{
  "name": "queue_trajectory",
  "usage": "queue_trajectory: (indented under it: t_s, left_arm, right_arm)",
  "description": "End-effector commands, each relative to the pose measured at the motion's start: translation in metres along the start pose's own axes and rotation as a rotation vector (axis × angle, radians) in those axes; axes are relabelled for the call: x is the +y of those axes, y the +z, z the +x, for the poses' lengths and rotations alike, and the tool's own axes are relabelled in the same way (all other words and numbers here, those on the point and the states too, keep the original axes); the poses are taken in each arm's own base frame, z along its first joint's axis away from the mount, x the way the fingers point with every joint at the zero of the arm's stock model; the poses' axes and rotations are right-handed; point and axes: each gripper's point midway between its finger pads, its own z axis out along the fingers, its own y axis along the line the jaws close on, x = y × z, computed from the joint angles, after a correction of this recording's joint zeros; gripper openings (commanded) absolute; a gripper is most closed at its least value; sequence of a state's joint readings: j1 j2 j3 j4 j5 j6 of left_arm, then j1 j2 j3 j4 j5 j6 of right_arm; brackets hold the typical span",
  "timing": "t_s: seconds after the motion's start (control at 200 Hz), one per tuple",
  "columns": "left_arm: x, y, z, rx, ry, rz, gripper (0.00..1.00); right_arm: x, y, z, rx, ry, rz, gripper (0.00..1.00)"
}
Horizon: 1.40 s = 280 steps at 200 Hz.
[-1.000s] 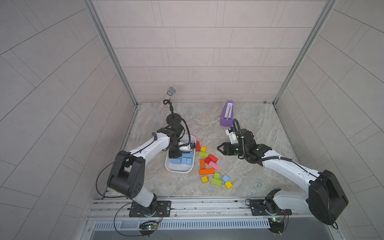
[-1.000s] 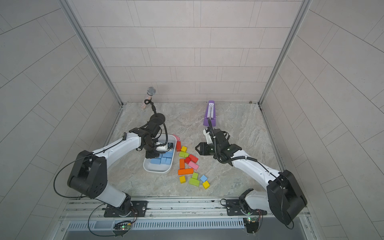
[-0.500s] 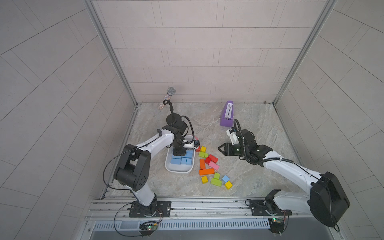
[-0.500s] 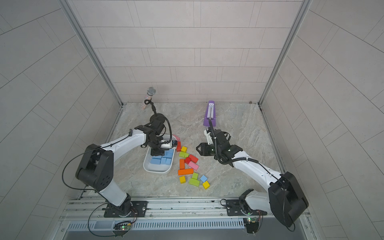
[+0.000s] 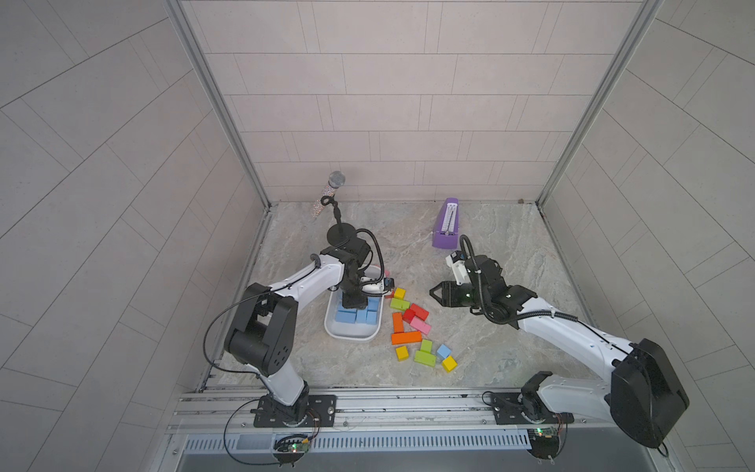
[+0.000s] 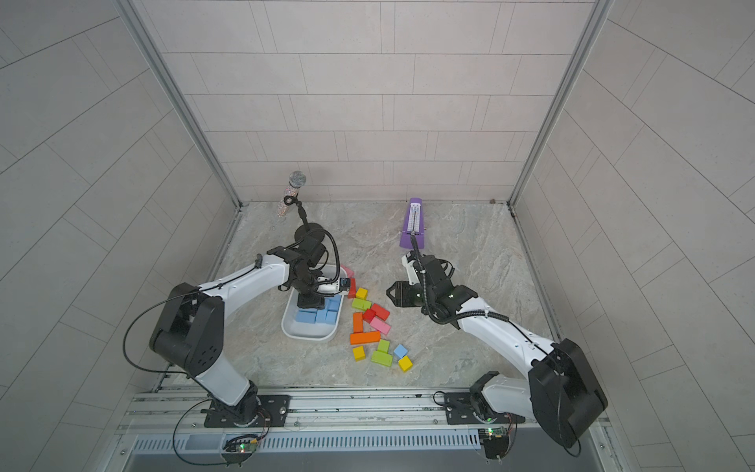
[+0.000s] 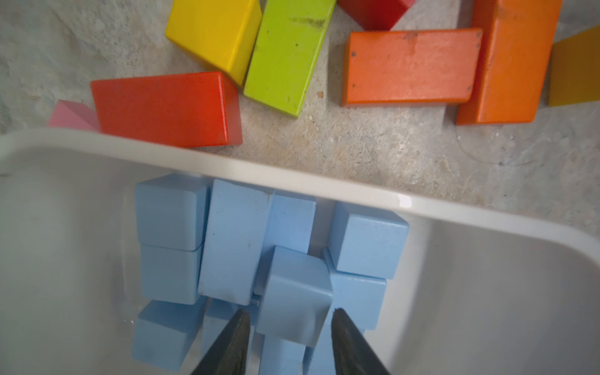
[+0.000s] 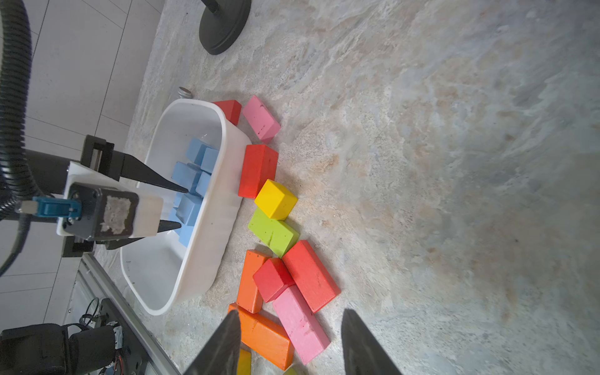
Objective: Pick out the blue building blocks
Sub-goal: Place the building block in the storage box, then pick up the building block from the center of the board.
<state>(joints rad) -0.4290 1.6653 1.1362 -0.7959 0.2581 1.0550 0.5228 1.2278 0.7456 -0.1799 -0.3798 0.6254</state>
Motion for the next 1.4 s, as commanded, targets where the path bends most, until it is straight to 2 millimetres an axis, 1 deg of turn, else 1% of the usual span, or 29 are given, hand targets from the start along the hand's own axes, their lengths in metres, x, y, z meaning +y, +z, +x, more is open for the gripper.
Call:
queue_trajectory:
  t_s: [0.0, 0.105, 0.16, 0.23, 0.285, 0.335, 0.43, 0.475, 0.565, 0.645, 0.73, 0.861, 1.061, 1.151, 1.221, 1.396]
  left_arm:
    - [0.000, -0.009, -0.007, -0.013, 0.006, 0.000, 0.51]
    - [0.002, -0.018, -0.012, -0.029, -0.007, -0.023, 0.55]
    - [0.004, -0.026, -0.019, -0.053, -0.030, -0.037, 0.57]
    - [0.006, -0.037, -0.028, -0.101, -0.095, -0.053, 0.60]
    - [0.014, -0.045, -0.036, -0.143, -0.198, -0.084, 0.64]
    - [0.022, -0.052, -0.042, -0.185, -0.289, -0.114, 0.66]
    - [0.023, -0.059, -0.053, -0.277, -0.400, -0.117, 0.68]
    - [0.025, -0.063, -0.057, -0.329, -0.449, -0.125, 0.69]
    - [0.027, -0.068, -0.061, -0.410, -0.518, -0.133, 0.70]
    - [0.030, -0.070, -0.054, -0.434, -0.567, -0.156, 0.71]
    - [0.038, -0.073, -0.041, -0.441, -0.623, -0.205, 0.72]
    - [0.050, -0.082, -0.023, -0.487, -0.715, -0.248, 0.73]
    - [0.066, -0.092, 0.005, -0.533, -0.858, -0.285, 0.76]
    - [0.070, -0.097, 0.011, -0.551, -0.882, -0.299, 0.76]
    - [0.070, -0.099, 0.013, -0.556, -0.887, -0.307, 0.76]
    - [0.069, -0.101, 0.012, -0.586, -0.887, -0.314, 0.76]
  right_arm:
    - [0.001, -0.006, 0.000, -0.015, -0.015, 0.006, 0.52]
    - [-0.001, -0.008, 0.001, -0.012, -0.019, 0.014, 0.52]
    - [-0.003, -0.008, 0.004, -0.001, -0.020, 0.028, 0.52]
    - [-0.009, -0.010, 0.009, 0.026, -0.024, 0.059, 0.52]
    - [-0.015, -0.013, 0.014, 0.054, -0.031, 0.097, 0.53]
    - [-0.022, -0.016, 0.022, 0.094, -0.040, 0.144, 0.54]
    - [-0.033, -0.024, 0.036, 0.187, -0.074, 0.224, 0.55]
    - [-0.039, -0.029, 0.046, 0.245, -0.090, 0.265, 0.55]
    - [-0.048, -0.040, 0.065, 0.353, -0.121, 0.340, 0.56]
    - [-0.049, -0.048, 0.081, 0.433, -0.177, 0.394, 0.56]
    - [-0.043, -0.050, 0.094, 0.484, -0.232, 0.416, 0.57]
    - [-0.032, -0.039, 0.114, 0.553, -0.303, 0.411, 0.58]
    - [-0.022, -0.018, 0.140, 0.662, -0.408, 0.427, 0.58]
    - [-0.017, -0.011, 0.150, 0.697, -0.445, 0.430, 0.58]
    - [-0.018, -0.006, 0.155, 0.719, -0.462, 0.441, 0.58]
    - [-0.025, 0.000, 0.157, 0.745, -0.494, 0.482, 0.58]
